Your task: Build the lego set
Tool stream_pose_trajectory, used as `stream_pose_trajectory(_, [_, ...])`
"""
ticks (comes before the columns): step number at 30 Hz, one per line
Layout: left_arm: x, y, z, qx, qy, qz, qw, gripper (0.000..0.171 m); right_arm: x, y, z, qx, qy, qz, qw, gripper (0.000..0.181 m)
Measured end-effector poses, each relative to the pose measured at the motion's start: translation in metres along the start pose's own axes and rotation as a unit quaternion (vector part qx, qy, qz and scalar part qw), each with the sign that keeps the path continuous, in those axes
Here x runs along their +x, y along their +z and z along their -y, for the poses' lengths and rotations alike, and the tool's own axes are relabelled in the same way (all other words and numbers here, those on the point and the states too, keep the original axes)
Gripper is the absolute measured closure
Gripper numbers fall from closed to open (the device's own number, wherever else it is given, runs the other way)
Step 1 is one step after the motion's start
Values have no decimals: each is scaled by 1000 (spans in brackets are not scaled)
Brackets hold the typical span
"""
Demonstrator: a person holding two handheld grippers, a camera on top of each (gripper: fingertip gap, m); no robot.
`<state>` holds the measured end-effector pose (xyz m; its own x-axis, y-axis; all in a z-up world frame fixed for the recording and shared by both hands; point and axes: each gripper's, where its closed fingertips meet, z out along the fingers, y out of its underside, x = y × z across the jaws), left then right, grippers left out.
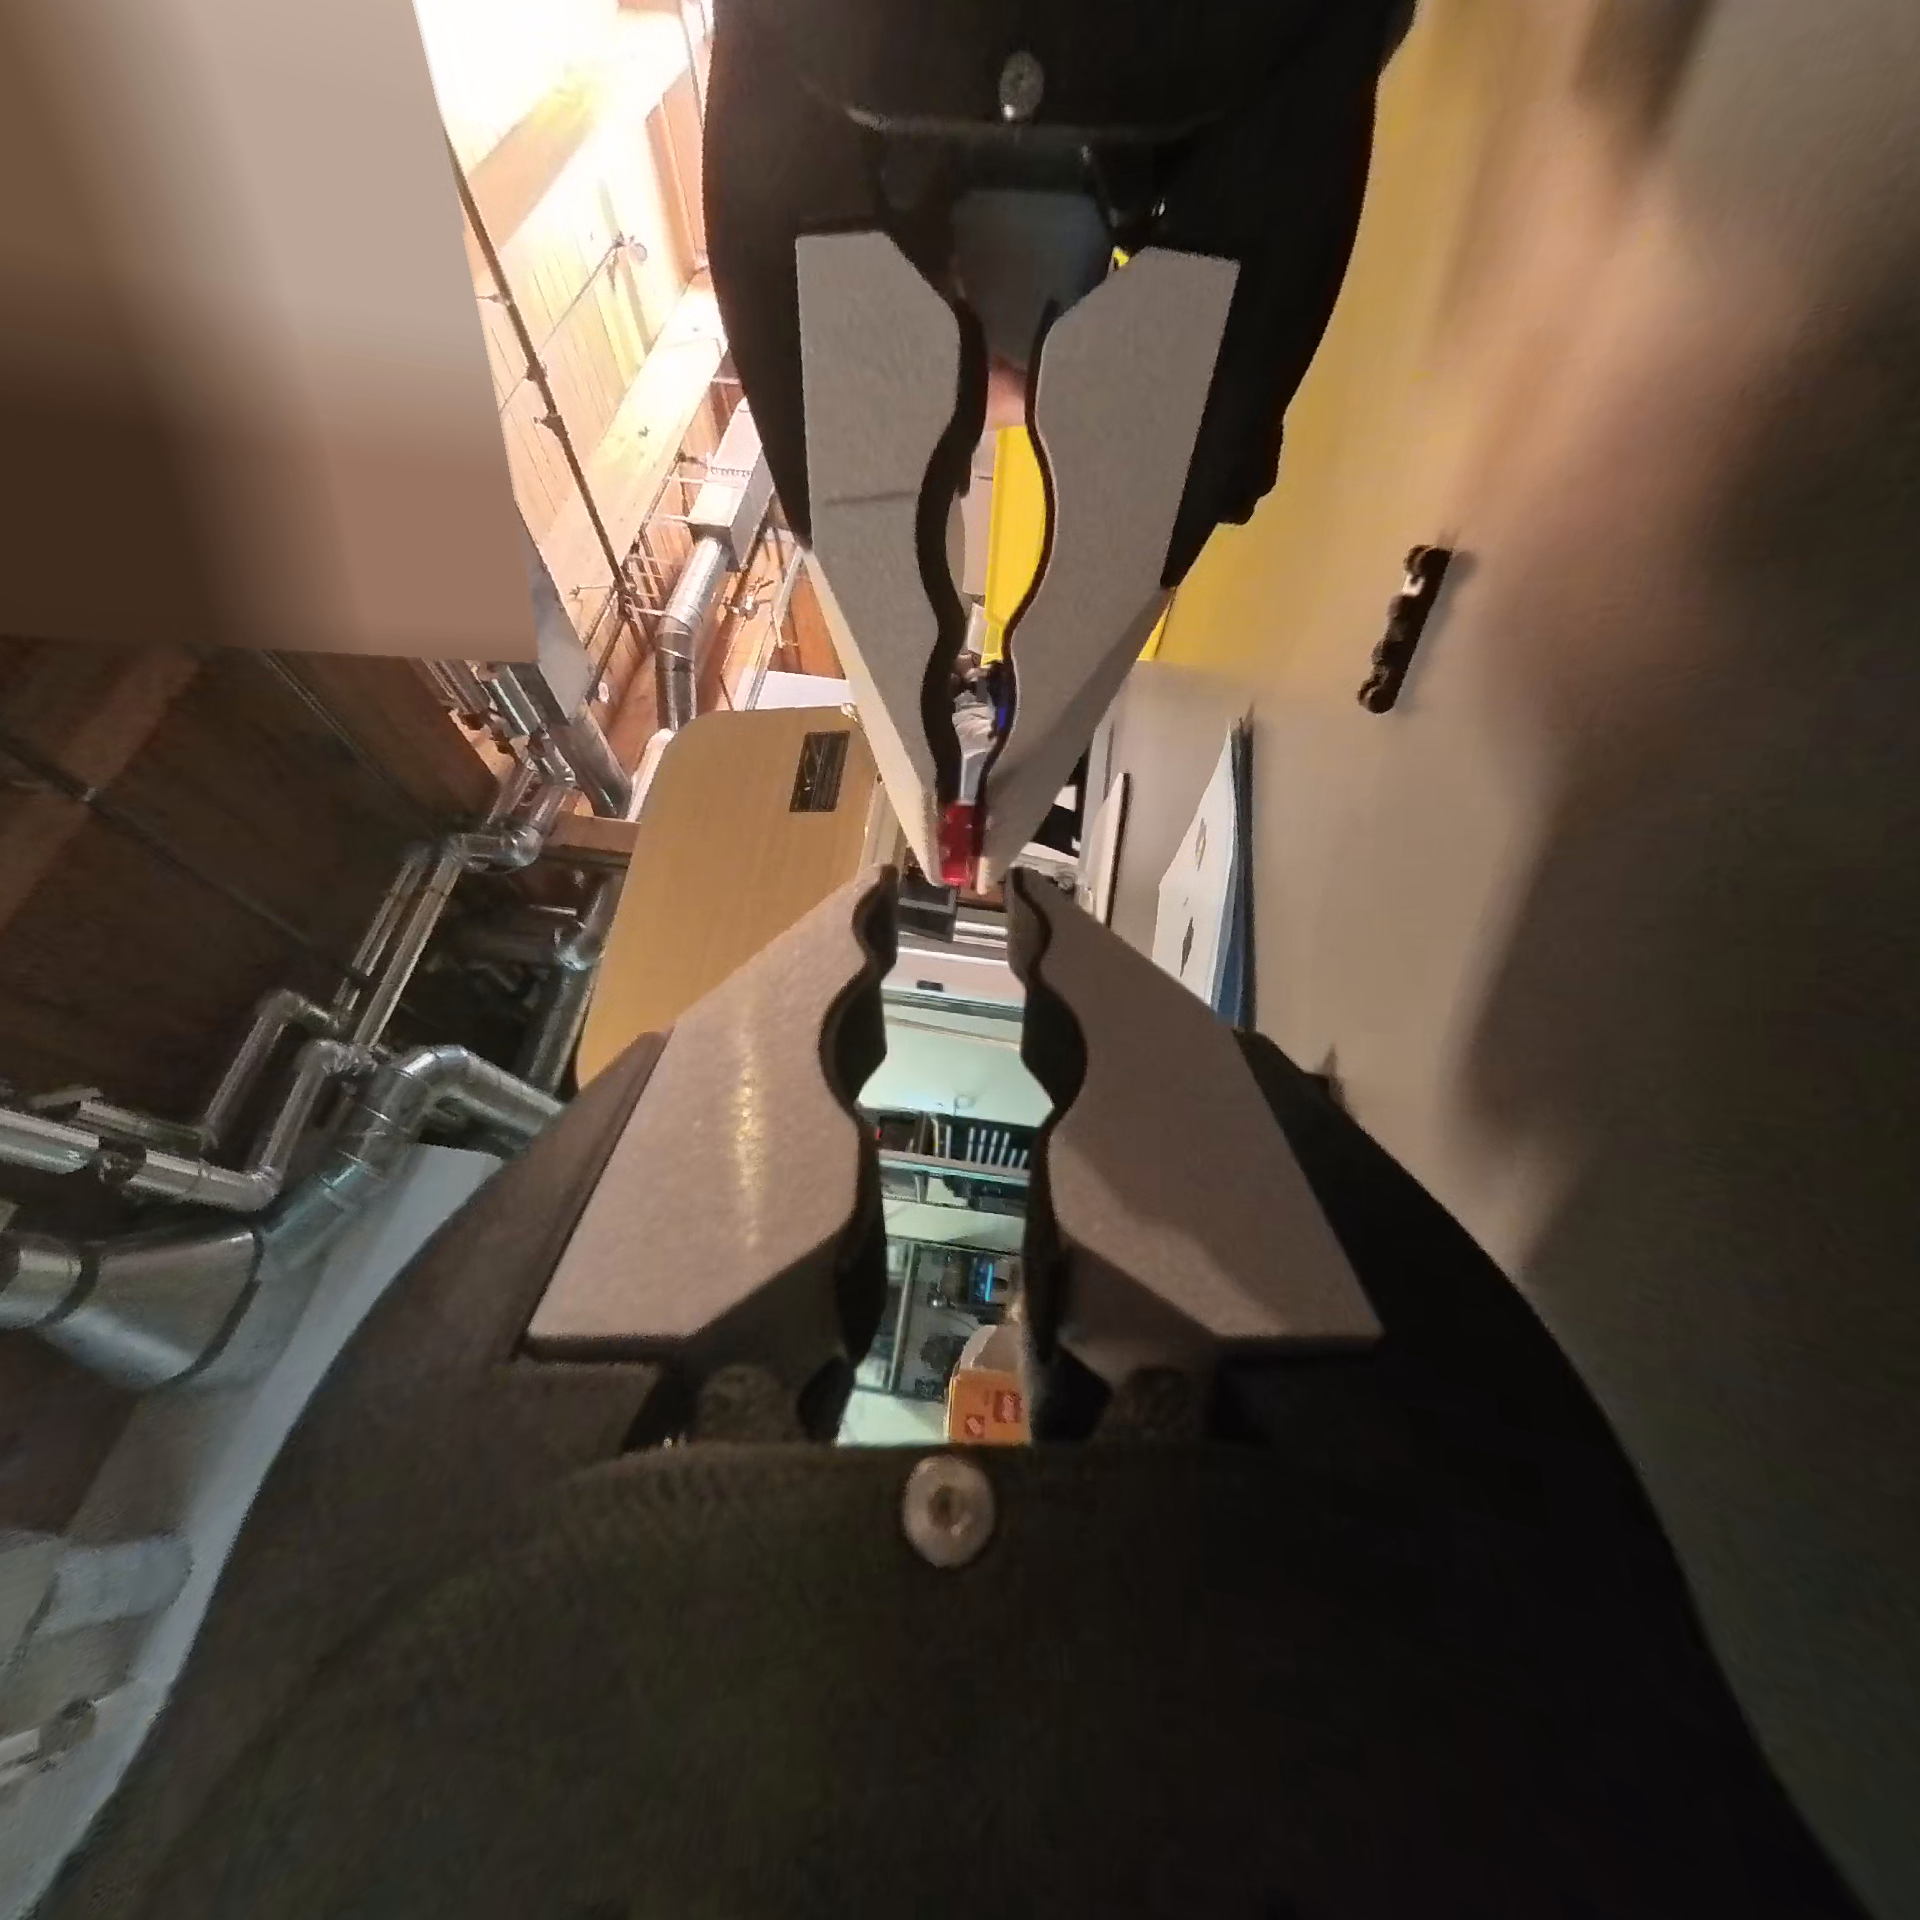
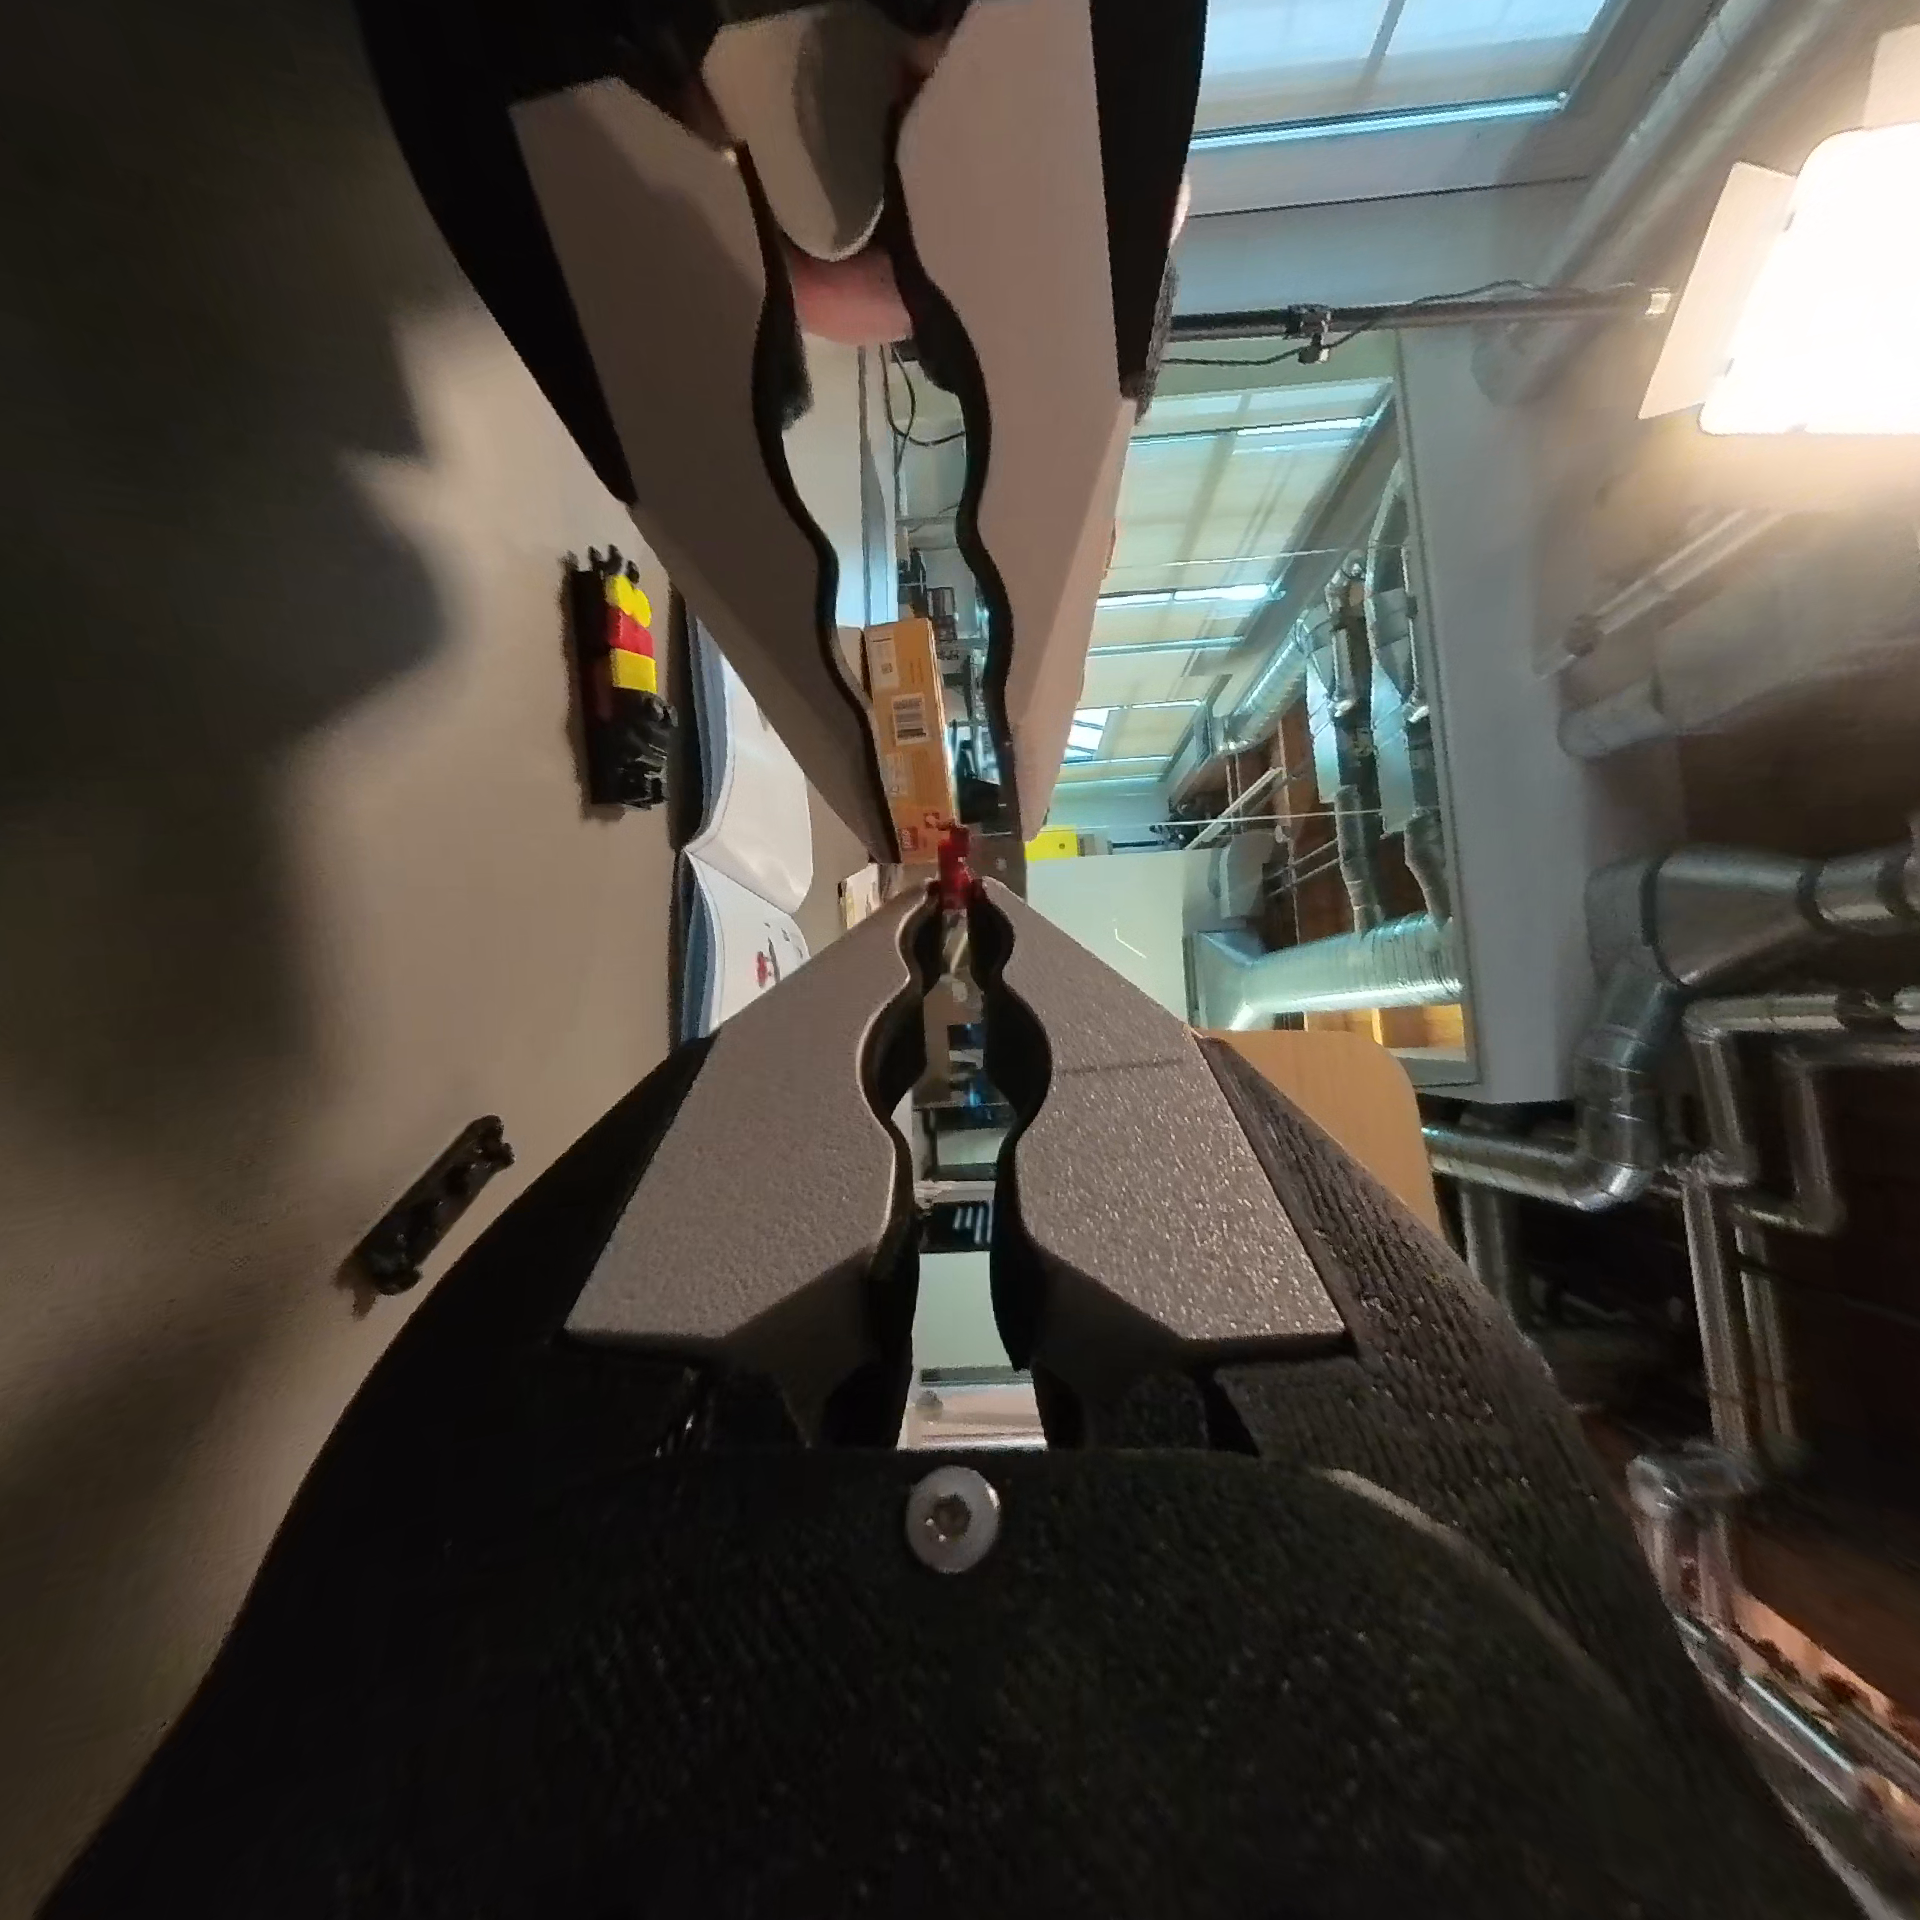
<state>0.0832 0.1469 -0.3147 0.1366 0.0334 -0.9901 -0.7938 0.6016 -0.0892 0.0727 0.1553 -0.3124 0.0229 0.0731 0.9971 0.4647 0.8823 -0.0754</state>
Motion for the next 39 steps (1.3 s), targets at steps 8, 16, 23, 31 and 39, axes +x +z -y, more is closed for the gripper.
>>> stream_pose_trajectory(8, [4,0,3,5,32,1,999,167,-3,0,1,1,-5,7,1000,179])
stream_pose_trajectory(16, [3,-2,8,10,52,-6,999,167,-7,-7,-5,31,117,74,990,167])
stream_pose_trajectory(23, [11,-7,18,52,51,-25,997,167,-53,-51,-26,76,503,397,764,147])
stream_pose_trajectory(31, [25,-10,32,87,56,-54,993,168,-70,-63,-19,98,456,487,739,139])
stream_pose_trajectory(39, [35,-8,29,84,57,-81,991,168,-78,-60,-17,128,417,549,713,139])
